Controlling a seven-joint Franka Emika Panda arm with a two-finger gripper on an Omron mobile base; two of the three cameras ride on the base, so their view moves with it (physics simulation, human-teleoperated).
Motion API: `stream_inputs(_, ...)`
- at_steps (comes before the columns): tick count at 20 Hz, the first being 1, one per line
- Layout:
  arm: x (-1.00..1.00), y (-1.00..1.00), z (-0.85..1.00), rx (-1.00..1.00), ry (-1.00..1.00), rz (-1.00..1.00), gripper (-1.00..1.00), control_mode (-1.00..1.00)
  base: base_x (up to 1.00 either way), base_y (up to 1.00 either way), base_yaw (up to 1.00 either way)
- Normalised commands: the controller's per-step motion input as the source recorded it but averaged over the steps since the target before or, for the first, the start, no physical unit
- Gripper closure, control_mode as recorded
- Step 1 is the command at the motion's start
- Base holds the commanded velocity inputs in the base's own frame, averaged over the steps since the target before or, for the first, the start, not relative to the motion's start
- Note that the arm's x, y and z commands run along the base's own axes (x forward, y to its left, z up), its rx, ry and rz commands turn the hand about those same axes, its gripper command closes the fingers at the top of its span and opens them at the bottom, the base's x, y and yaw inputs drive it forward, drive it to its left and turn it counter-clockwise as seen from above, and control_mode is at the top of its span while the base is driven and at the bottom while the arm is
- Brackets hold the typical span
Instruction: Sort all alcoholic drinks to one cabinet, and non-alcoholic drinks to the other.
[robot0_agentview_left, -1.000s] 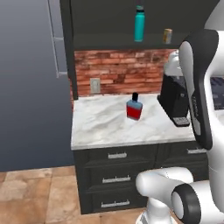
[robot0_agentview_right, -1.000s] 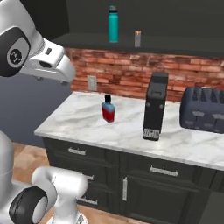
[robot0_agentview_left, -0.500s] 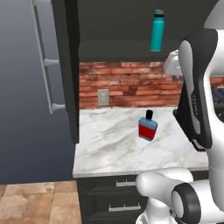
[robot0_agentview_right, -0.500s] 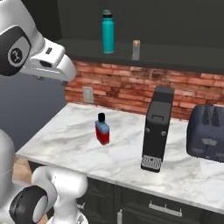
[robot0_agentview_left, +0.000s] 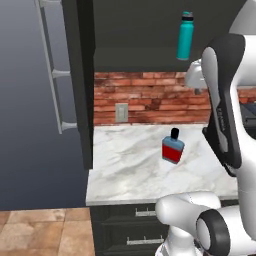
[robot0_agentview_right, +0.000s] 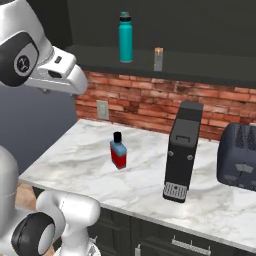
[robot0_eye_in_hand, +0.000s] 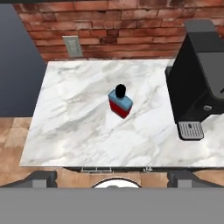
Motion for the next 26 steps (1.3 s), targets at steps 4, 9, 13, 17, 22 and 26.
stream_inputs(4,0.19,0.33,-0.43,0.0,-0.04,-0.1,-1.0,-1.0,0.0,0.0,0.0)
stream_inputs(9,0.55,0.45,-0.48,0.0,-0.11,-0.19,-1.0,-1.0,0.0,0.0,0.0)
stream_inputs(13,0.73,0.13,-0.42,0.0,-0.08,-0.24,-1.0,-1.0,0.0,0.0,0.0)
stream_inputs(17,0.69,0.0,-0.31,0.0,-0.02,-0.24,-1.0,-1.0,0.0,0.0,0.0)
stream_inputs(22,0.37,0.0,-0.24,0.0,-0.06,-0.25,-1.0,-1.0,0.0,0.0,0.0)
stream_inputs(26,0.25,0.0,-0.23,0.0,-0.08,-0.26,-1.0,-1.0,0.0,0.0,0.0)
